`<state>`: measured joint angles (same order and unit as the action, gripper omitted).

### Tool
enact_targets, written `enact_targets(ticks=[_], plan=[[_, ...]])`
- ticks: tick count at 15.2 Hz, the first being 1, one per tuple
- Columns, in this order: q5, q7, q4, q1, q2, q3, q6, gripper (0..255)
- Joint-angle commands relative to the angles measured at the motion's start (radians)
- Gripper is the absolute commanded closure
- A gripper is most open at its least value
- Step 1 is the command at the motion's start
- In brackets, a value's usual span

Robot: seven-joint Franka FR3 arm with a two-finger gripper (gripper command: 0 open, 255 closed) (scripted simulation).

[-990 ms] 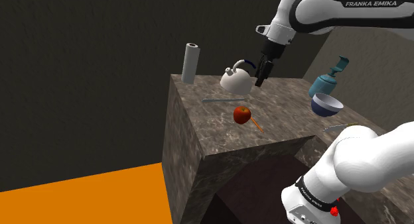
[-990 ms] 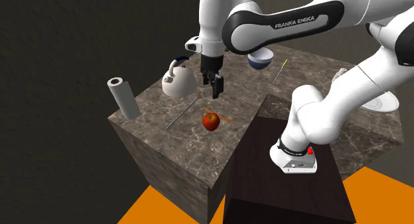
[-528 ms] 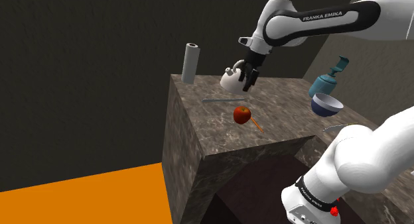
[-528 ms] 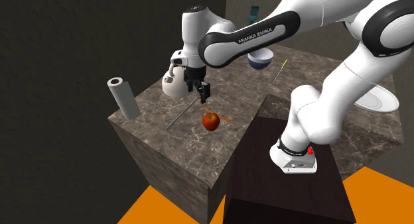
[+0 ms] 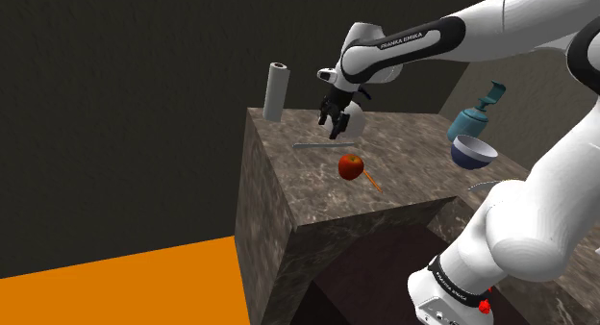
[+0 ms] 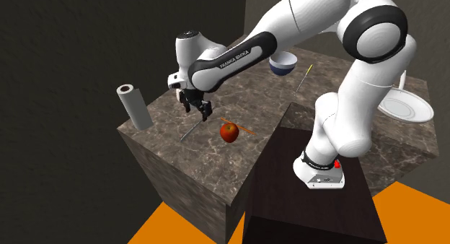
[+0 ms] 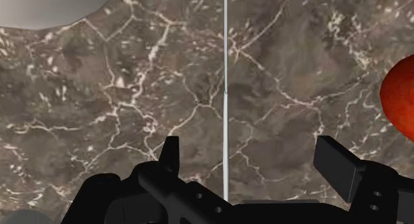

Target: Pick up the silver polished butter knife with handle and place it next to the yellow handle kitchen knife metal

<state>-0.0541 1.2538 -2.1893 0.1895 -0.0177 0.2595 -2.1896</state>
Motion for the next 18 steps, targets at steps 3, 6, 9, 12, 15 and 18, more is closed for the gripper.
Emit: enact_targets(ticks=[3, 6, 9, 12, 15, 18], plan=[[-0.019, 0.049, -0.004, -0.001, 0.052, 0.001, -0.054, 0], [-0.029, 0.056, -0.020, 0.000, 0.075, -0.001, -0.092, 0], [-0.035, 0.060, -0.027, 0.000, 0.088, -0.001, -0.112, 0], [-0.035, 0.060, -0.027, 0.000, 0.088, -0.001, -0.112, 0], [-0.035, 0.060, -0.027, 0.000, 0.088, -0.001, -0.112, 0], [-0.035, 0.060, -0.027, 0.000, 0.088, -0.001, -0.112, 255]])
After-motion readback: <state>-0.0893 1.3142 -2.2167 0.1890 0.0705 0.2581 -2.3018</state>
